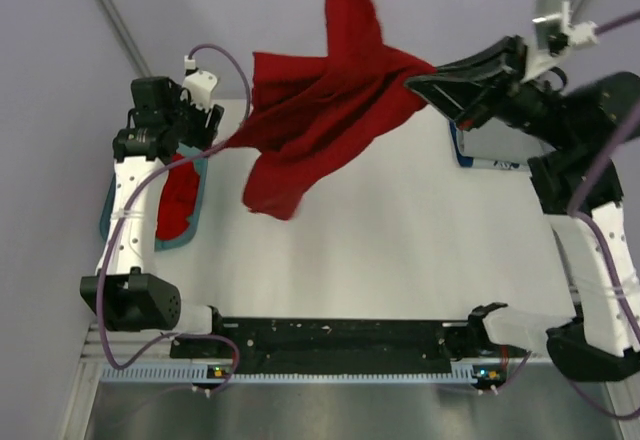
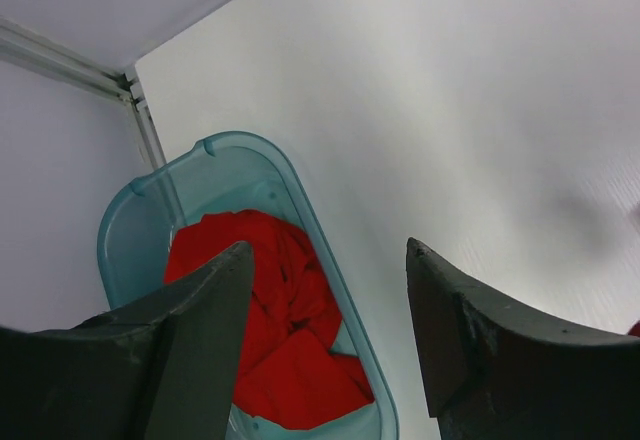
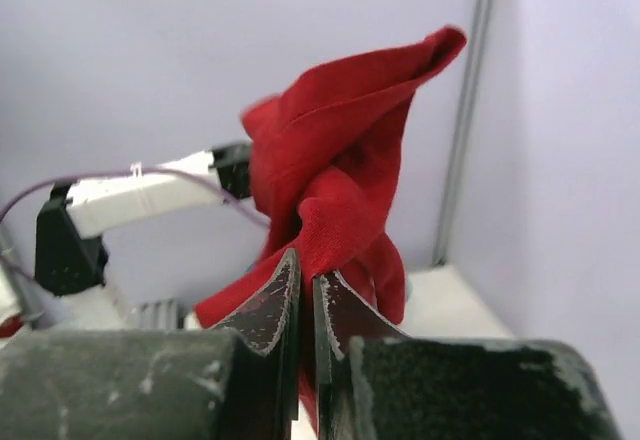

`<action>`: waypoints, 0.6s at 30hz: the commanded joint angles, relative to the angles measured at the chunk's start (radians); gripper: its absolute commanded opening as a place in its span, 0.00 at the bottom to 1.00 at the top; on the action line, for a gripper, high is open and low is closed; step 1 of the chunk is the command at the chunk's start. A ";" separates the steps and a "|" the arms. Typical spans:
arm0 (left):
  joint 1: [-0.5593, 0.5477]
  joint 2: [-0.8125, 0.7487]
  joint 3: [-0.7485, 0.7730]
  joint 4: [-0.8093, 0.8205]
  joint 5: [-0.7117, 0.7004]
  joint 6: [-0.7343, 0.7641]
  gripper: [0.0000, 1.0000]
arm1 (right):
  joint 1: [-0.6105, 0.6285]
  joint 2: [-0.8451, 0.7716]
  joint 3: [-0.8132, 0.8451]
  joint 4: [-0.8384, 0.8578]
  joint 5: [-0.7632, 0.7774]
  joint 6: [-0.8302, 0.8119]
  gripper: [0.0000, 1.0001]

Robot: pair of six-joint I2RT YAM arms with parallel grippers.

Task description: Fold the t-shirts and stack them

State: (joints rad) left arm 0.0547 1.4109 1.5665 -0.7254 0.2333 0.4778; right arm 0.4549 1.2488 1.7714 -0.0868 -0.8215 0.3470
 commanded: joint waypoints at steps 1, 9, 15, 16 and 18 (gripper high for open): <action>0.002 -0.004 0.010 0.040 -0.017 0.001 0.67 | -0.132 0.000 -0.150 0.111 0.009 0.147 0.00; -0.009 0.016 -0.025 0.038 -0.035 0.004 0.67 | -0.297 0.086 -0.495 0.027 0.194 0.066 0.00; -0.027 0.028 -0.108 0.021 -0.088 0.053 0.67 | -0.401 0.338 -0.520 -0.164 0.508 -0.006 0.45; -0.029 0.030 -0.121 0.009 -0.083 0.068 0.66 | -0.418 0.363 -0.515 -0.188 0.533 -0.011 0.48; -0.039 0.030 -0.152 -0.015 -0.072 0.090 0.66 | -0.418 0.364 -0.518 -0.208 0.565 -0.045 0.50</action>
State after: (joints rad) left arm 0.0326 1.4319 1.4612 -0.7139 0.1646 0.5133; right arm 0.0704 1.6279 1.2110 -0.2348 -0.4225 0.3744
